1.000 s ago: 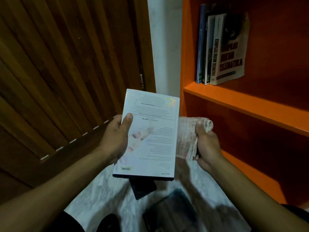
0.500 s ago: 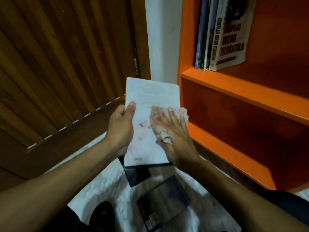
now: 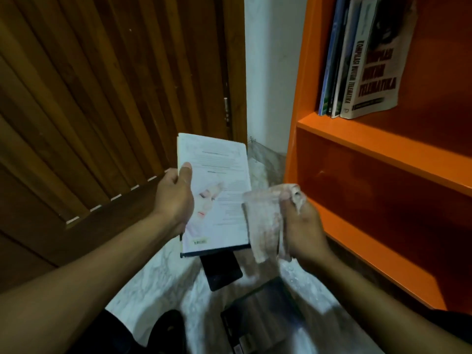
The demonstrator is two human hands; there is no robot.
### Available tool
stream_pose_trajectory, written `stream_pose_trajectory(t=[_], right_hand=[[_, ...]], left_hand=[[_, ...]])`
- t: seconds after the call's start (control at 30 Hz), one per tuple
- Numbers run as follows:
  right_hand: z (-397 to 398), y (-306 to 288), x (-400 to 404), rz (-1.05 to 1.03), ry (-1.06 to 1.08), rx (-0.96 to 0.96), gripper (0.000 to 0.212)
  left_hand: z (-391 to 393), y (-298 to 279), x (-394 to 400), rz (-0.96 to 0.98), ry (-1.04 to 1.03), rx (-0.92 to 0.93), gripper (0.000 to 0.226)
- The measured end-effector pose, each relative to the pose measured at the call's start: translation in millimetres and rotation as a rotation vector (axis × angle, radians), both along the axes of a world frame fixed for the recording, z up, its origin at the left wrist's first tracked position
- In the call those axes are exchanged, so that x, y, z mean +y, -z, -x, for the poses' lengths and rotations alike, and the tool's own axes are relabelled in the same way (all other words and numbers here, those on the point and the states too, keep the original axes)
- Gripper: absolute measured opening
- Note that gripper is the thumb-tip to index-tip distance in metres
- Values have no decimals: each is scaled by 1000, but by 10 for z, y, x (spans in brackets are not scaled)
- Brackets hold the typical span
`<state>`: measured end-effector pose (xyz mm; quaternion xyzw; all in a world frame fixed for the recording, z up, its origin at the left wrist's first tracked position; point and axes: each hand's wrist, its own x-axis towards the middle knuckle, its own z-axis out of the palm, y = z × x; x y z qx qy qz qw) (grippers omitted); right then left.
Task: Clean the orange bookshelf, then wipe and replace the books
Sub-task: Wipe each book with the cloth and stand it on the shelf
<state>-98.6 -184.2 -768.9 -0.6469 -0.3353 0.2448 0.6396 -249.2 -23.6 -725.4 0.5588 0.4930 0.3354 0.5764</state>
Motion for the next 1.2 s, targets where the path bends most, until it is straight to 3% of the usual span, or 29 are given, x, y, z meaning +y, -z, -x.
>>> stream_pose_trajectory(t=[0.1, 0.23, 0.3, 0.4, 0.5, 0.67, 0.77, 1.0, 1.2], right_hand=[[-192, -247, 80, -140, 300, 136, 30], [-322, -304, 225, -153, 288, -277, 32], [-316, -204, 323, -30, 185, -498, 48], [-183, -78, 387, 128, 69, -761, 54], [-100, -16, 354, 92, -36, -818, 55], [36, 141, 259, 77, -259, -898, 57], [178, 231, 168, -45, -380, -944, 55], [335, 287, 72, -141, -555, -893, 46], [184, 258, -16, -55, -584, -931, 39]], left_hand=[[-46, 103, -172, 18, 127, 52, 33], [-185, 227, -425, -2, 282, 119, 44], [-264, 266, -540, -8, 355, 184, 59], [-371, 269, -689, -59, 366, 196, 76], [-412, 219, -752, -116, 252, 185, 56], [-359, 35, -610, 63, 91, -147, 33], [-334, -18, -416, 84, -29, -288, 29], [-185, -109, -68, 87, -223, -307, 32], [-41, -229, 144, 18, -311, -282, 31]])
